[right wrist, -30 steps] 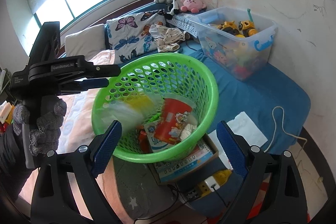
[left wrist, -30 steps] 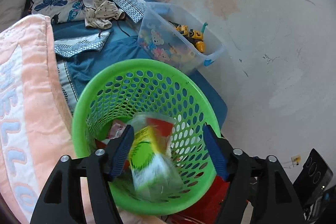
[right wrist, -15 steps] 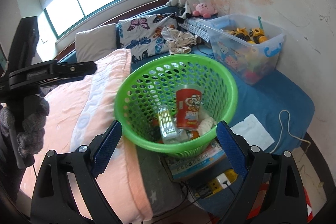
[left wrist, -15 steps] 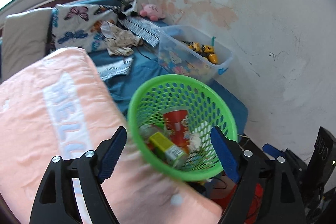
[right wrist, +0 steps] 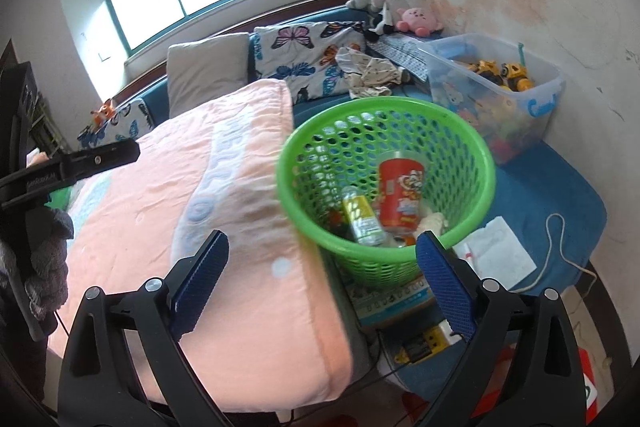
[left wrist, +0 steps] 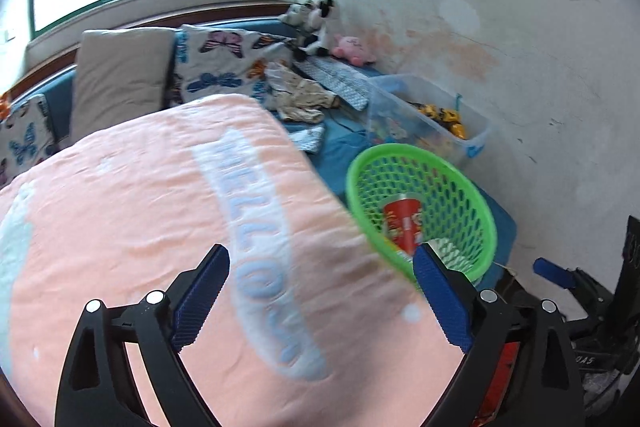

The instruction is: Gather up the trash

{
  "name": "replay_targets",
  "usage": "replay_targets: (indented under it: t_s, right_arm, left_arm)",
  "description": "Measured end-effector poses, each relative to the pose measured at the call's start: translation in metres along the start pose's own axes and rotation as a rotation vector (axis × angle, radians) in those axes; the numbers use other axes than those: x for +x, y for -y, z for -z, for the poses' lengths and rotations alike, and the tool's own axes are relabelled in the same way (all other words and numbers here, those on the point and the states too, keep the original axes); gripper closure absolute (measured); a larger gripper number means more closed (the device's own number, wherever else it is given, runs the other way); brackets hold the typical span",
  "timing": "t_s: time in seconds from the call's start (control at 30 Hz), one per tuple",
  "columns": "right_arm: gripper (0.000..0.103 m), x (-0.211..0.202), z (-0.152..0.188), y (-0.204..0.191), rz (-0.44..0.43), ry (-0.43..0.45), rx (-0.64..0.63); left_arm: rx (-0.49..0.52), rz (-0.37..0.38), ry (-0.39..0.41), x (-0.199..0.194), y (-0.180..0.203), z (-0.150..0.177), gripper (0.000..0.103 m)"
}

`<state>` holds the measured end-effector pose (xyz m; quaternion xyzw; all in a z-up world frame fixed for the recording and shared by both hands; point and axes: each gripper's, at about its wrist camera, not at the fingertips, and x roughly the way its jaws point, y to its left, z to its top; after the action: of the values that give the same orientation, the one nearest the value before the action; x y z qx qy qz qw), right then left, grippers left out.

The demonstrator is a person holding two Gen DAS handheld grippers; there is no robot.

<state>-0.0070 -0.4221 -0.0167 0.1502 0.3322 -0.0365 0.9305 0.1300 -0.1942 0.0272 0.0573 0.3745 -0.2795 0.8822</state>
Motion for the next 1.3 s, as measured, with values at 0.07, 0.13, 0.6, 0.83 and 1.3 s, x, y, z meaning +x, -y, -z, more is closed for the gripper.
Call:
replay_targets:
  t_s: [0.07, 0.13, 0.6, 0.83, 1.3]
  right_arm:
    - [0.008, -0.001, 0.002, -0.008, -0.006, -0.004, -0.012]
    - [0.008, -0.001, 0.006, -0.019, -0.007, -0.008, -0.030]
    - [0.007, 0.007, 0.024, -0.071, -0.079, -0.053, -0.067]
    - [0.007, 0.010, 0.032, -0.090, -0.089, -0.064, -0.102]
    - [0.007, 0.008, 0.042, -0.098, -0.075, -0.044, -0.126]
  left_arm:
    - [-0.010, -0.028, 0.008, -0.010, -0.008, 0.008, 0.012]
    - [-0.024, -0.050, 0.018, -0.020, -0.016, 0.018, 0.011]
    - [-0.126, -0.194, 0.075, -0.074, -0.064, 0.075, 0.008]
    - [-0.145, -0.269, 0.095, -0.086, -0.078, 0.097, 0.008]
    - [-0.165, -0.329, 0.116, -0.098, -0.079, 0.112, 0.007]
